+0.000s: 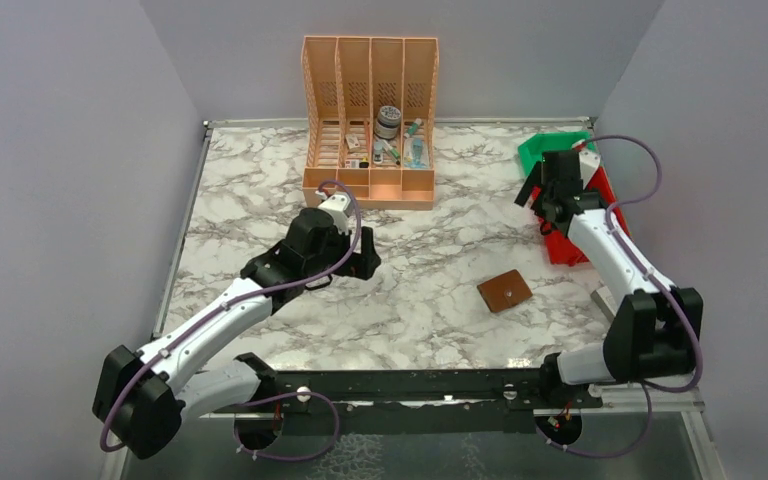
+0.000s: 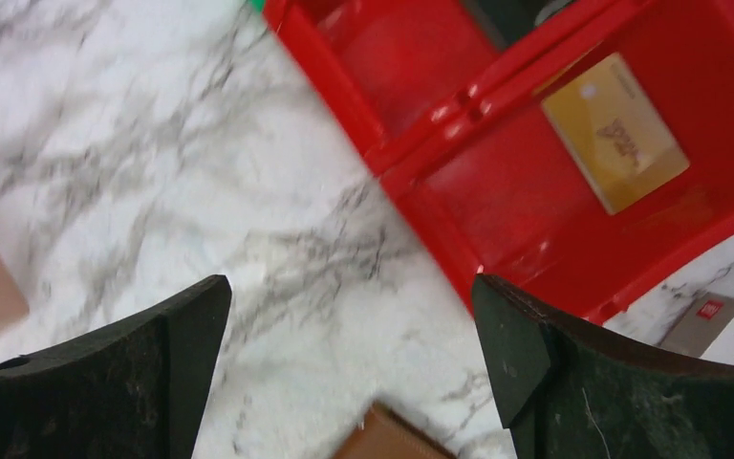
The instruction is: Take the credit cards out of the card holder
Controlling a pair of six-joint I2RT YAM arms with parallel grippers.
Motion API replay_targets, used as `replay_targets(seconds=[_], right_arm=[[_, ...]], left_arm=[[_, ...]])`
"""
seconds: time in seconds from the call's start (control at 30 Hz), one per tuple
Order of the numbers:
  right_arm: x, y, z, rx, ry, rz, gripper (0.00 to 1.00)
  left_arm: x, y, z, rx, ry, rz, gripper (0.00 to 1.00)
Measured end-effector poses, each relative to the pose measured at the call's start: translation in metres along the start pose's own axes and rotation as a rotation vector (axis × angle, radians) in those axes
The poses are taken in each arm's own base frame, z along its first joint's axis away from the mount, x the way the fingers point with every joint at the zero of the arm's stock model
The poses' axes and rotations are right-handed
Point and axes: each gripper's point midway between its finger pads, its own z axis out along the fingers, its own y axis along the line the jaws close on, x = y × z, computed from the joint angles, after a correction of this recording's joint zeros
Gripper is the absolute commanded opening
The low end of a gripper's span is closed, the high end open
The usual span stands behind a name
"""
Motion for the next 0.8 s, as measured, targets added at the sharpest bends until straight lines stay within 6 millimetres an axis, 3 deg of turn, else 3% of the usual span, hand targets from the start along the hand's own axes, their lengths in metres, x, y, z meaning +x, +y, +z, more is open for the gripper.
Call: replay_targets(seconds=[0.07,0.13,0.3,0.47,0.8], right_arm=[[-0.024,-0.003,0.009,0.041,-0.031,0.058,1.00],[-0.027,-0.015,0.034,0.110,-0.002,0.102,0.99],[-0.018,-0.033,0.073,0.200,0.061,0.186,0.90],[-0.022,-0.044,0.088,0.239,0.068,0.253,0.80],[-0.043,-0.044,0.111,0.242,0.055,0.345,0.66]], left_arm=[[-0.007,0.006,-0.008,-0.041,-0.017,0.030,0.99],[-0.013,0.013,-0.016,-0.085,-0.027,0.062,0.99],[-0.012,0.033,-0.032,-0.182,-0.025,0.135,0.99],[-0.013,0.048,-0.046,-0.258,-0.043,0.169,0.99],[-0.014,0.066,-0.054,-0.351,-0.053,0.195,0.99]])
